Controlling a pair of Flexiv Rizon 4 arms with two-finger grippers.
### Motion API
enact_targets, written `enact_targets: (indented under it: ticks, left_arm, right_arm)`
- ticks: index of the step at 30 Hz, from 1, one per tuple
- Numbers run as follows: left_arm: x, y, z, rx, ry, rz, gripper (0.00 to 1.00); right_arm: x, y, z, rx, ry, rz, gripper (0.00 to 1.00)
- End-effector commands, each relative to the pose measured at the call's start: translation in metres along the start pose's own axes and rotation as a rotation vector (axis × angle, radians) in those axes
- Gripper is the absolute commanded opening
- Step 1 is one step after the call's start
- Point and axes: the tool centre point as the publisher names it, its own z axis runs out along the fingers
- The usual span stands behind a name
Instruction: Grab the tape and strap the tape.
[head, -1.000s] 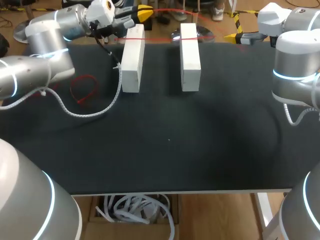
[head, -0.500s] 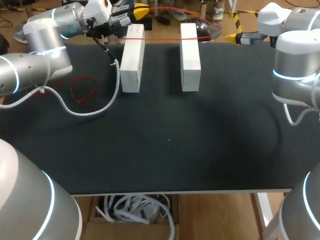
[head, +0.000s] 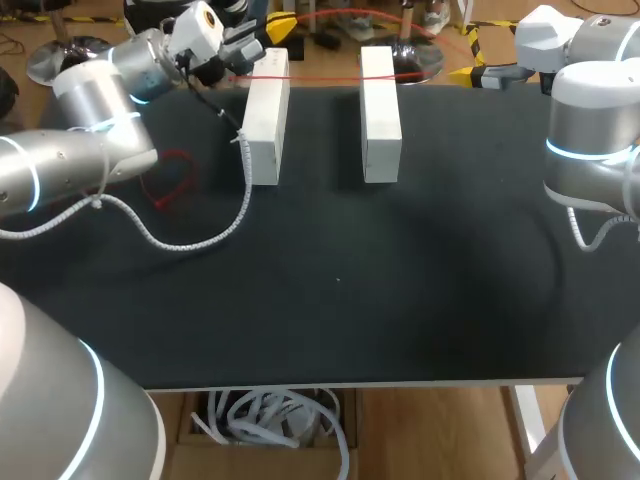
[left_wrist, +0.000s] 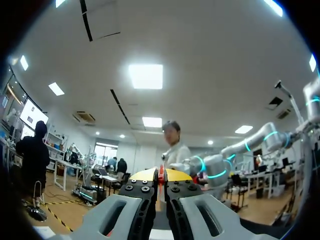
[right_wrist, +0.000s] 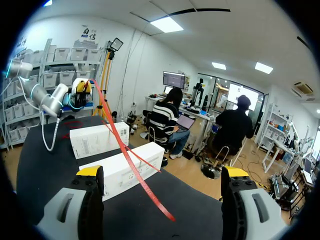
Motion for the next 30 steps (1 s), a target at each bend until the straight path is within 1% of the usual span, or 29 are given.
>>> enact_targets:
  ticks: [1, 18, 22, 25, 30]
  left_arm:
    - [-0.001, 0.004, 0.002, -0.018, -0.022, 0.013, 0.0]
    - [-0.001, 0.004, 0.002, -0.018, -0.022, 0.013, 0.0]
    - [0.004, 0.013, 0.018, 0.036, 0.034, 0.016, 0.0]
    - [0.004, 0.017, 0.028, 0.109, 0.069, 0.03, 0.0]
    - [0.002, 0.021, 0.04, 0.105, 0.08, 0.049, 0.0]
  right_arm:
    - [0.0, 0.0, -0.001, 0.0, 0.002, 0.0, 1.0]
    - [0.0, 0.0, -0.001, 0.0, 0.002, 0.0, 1.0]
    - [0.0, 0.0, -0.001, 0.0, 0.002, 0.0, 1.0]
    - [0.0, 0.0, -0.001, 0.0, 0.002, 0.0, 1.0]
    - [0.0, 0.0, -0.001, 0.0, 0.002, 0.0, 1.0]
